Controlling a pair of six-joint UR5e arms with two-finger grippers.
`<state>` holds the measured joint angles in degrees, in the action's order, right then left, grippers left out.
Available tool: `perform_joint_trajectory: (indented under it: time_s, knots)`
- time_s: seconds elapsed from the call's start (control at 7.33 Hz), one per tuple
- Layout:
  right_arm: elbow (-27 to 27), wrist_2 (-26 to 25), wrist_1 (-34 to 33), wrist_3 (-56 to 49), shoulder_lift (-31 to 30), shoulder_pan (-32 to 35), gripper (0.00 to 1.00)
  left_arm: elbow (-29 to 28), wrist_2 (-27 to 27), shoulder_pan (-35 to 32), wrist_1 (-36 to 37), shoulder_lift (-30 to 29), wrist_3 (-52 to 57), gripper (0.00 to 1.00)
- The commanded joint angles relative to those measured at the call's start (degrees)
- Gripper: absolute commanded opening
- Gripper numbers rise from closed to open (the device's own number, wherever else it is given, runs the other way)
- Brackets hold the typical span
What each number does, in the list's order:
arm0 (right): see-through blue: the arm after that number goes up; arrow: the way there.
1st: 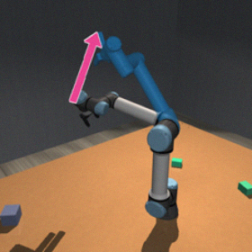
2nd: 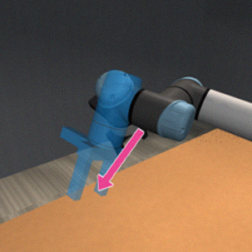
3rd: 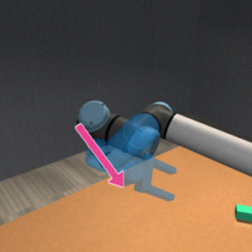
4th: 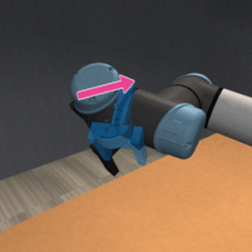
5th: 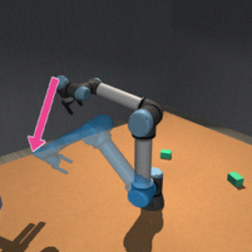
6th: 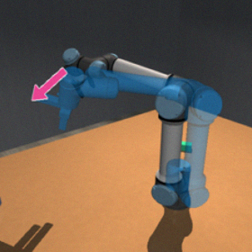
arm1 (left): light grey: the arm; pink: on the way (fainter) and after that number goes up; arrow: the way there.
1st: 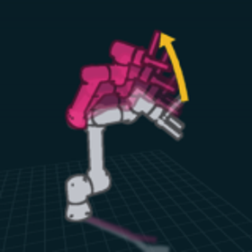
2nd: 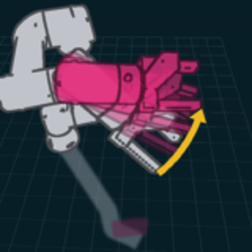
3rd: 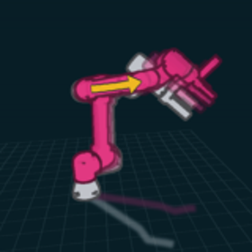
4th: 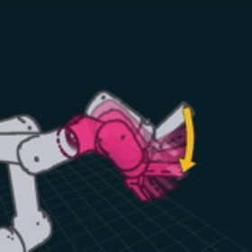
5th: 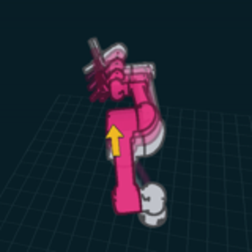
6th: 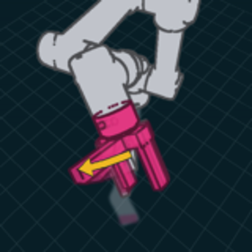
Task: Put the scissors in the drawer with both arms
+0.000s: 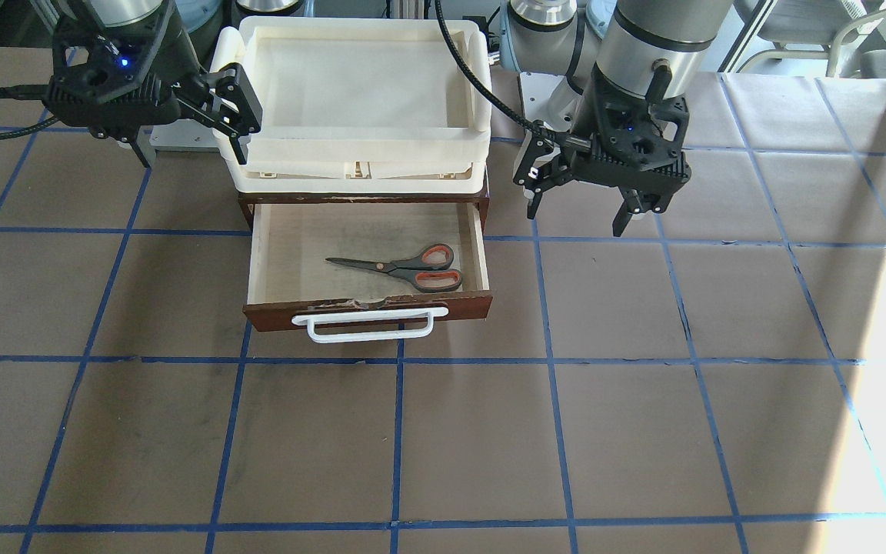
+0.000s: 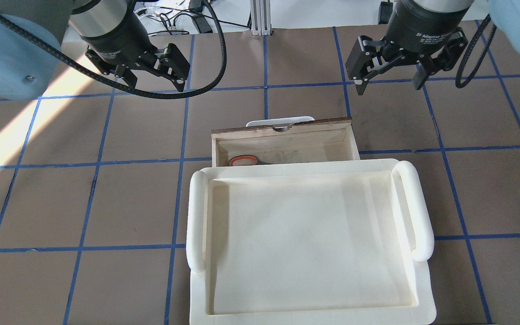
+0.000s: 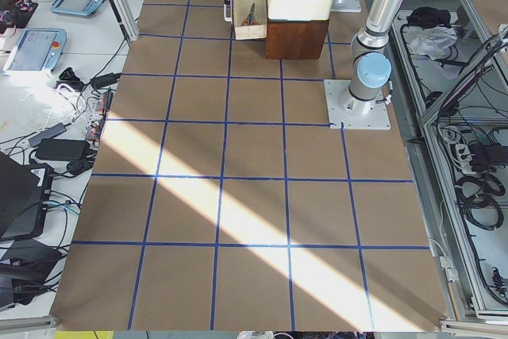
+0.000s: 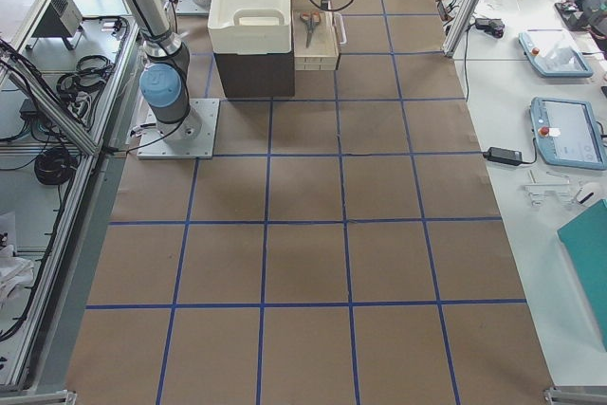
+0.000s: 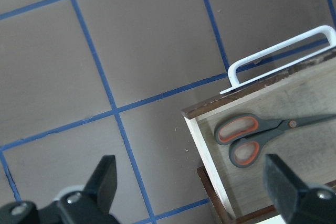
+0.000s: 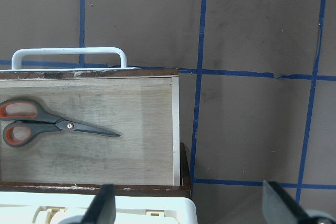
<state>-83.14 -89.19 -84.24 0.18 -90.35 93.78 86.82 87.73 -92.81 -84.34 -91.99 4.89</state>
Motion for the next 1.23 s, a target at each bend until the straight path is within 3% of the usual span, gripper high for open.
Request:
perform_joint_trajectory:
  time_s: [0.0, 1.09]
  knots:
    - [0.0, 0.07, -0.22, 0.0, 0.0, 0.0, 1.0, 0.1, 2.36, 3.94, -4.5, 1.46, -0.94, 1.0]
    - [0.0, 0.16, -0.48, 0.0, 0.09, 0.0, 1.0, 1.07, 2.09, 6.77, -5.74, 3.22, -0.85, 1.0]
